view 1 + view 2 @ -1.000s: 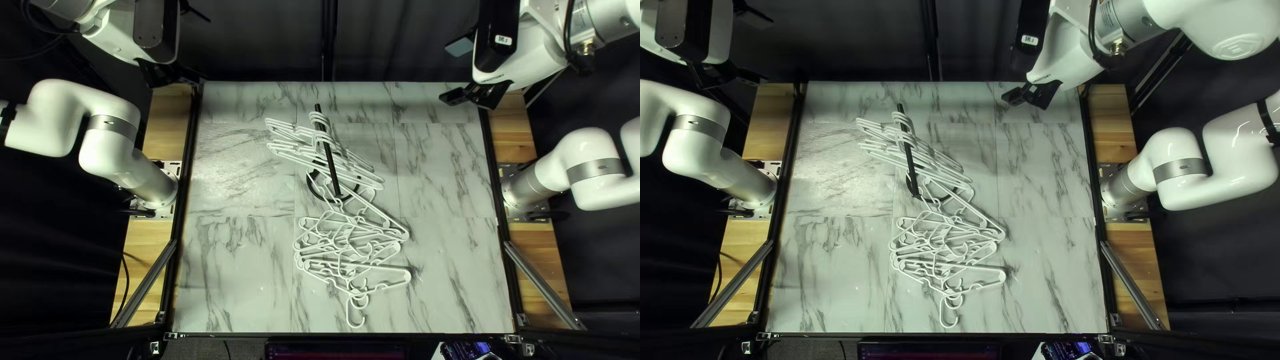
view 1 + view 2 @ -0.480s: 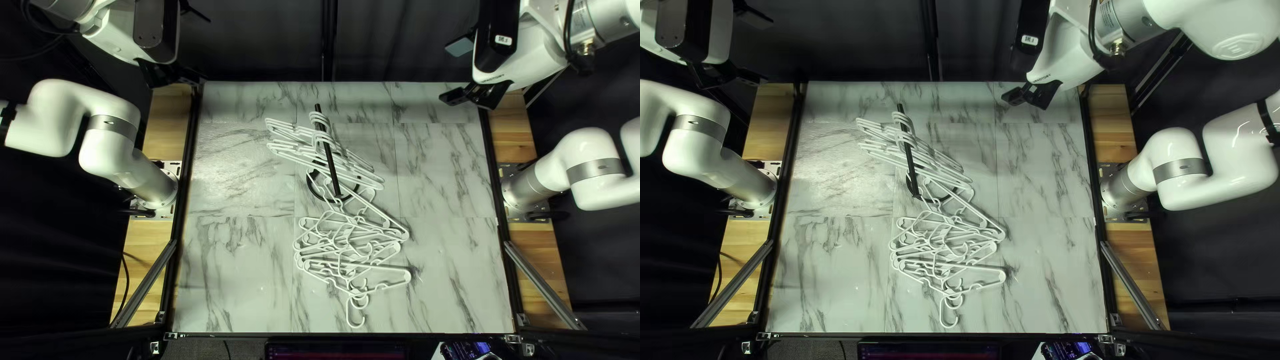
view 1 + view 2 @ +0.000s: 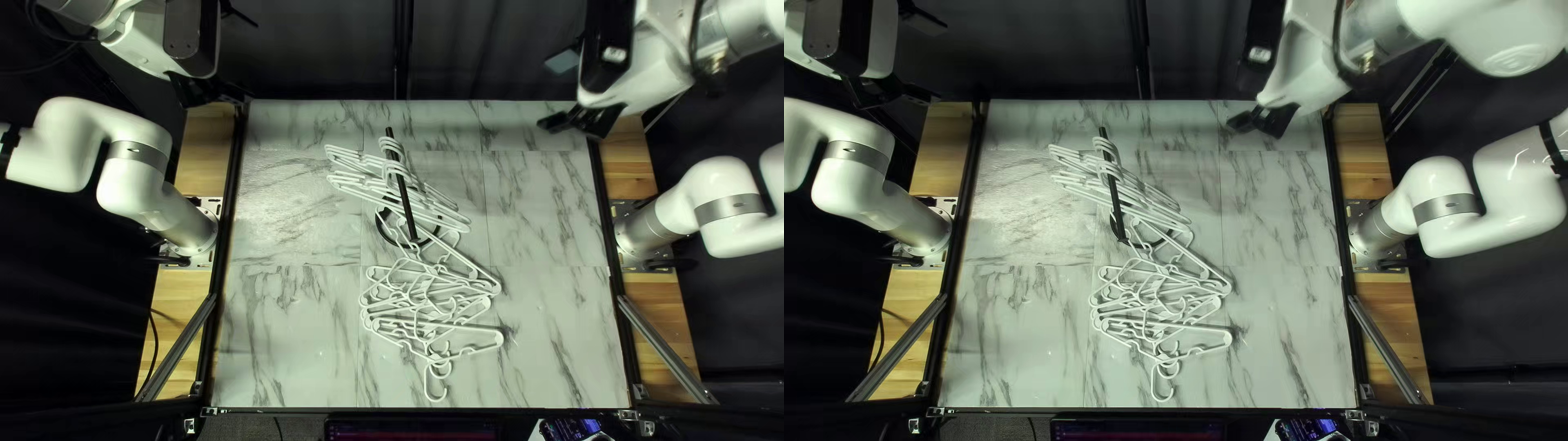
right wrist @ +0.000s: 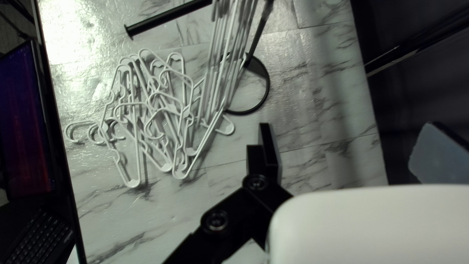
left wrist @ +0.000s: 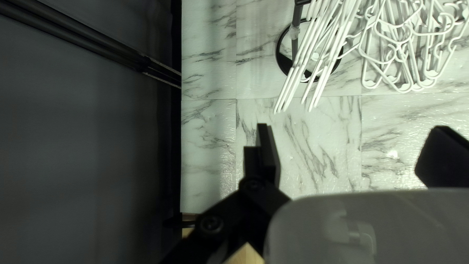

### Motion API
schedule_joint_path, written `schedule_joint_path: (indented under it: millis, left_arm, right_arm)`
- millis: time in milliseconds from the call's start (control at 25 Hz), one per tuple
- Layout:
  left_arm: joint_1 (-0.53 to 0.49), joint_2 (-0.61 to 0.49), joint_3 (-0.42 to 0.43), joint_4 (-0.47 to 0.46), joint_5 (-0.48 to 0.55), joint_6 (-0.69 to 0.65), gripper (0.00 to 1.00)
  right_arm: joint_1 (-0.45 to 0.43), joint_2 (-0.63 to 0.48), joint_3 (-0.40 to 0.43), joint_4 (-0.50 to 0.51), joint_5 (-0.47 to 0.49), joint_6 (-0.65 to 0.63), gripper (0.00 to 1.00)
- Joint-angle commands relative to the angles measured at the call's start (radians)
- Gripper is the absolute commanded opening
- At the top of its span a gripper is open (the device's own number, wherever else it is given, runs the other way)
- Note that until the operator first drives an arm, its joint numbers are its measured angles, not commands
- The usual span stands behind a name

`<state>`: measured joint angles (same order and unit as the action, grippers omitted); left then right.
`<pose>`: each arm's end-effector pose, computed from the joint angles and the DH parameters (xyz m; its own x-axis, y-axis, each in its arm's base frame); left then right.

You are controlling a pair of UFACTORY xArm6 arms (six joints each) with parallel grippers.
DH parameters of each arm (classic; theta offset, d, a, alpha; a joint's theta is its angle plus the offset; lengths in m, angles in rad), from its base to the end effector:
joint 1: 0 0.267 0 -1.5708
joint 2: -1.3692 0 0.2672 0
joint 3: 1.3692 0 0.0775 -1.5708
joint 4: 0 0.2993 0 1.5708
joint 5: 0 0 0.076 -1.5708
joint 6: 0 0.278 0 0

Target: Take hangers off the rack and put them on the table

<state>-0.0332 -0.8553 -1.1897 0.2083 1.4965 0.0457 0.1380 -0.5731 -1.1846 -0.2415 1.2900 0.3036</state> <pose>0.2772 0.0470 0.4924 0.8550 -0.0885 0.5110 0.0229 -0.9780 -0.2075 0.3791 -0.0068 0.4409 0.8632 -0.1093 0.4929 -0.1766 -0.9800 0.0918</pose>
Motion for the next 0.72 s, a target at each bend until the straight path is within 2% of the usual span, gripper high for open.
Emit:
schedule_joint_path:
  millis: [40, 200, 280, 400, 560, 720]
  left_arm:
    - [0.0, 0.0, 0.0, 0.0, 0.0, 0.0, 1.0]
    - [0.0, 0.0, 0.0, 0.0, 0.0, 0.0, 1.0]
    - [0.0, 0.0, 0.0, 0.0, 0.0, 0.0, 1.0]
    - [0.0, 0.0, 0.0, 0.0, 0.0, 0.0, 1.0]
    - [0.0, 0.0, 0.0, 0.0, 0.0, 0.0, 1.0]
    - [0.0, 0.0, 0.0, 0.0, 0.0, 0.0, 1.0]
  right_arm:
    - [0.114, 0.096, 0.025, -0.061, 0.013, 0.165, 1.0]
    - [0.179, 0.106, 0.117, -0.09, -0.021, 0.303, 1.0]
    - [0.209, 0.094, 0.185, -0.106, -0.061, 0.379, 1.0]
    - [0.236, 0.116, 0.245, -0.129, -0.115, 0.475, 1.0]
    - [0.273, 0.231, 0.247, -0.189, -0.205, 0.608, 1.0]
    - [0.292, 0.296, 0.247, -0.237, -0.272, 0.684, 1.0]
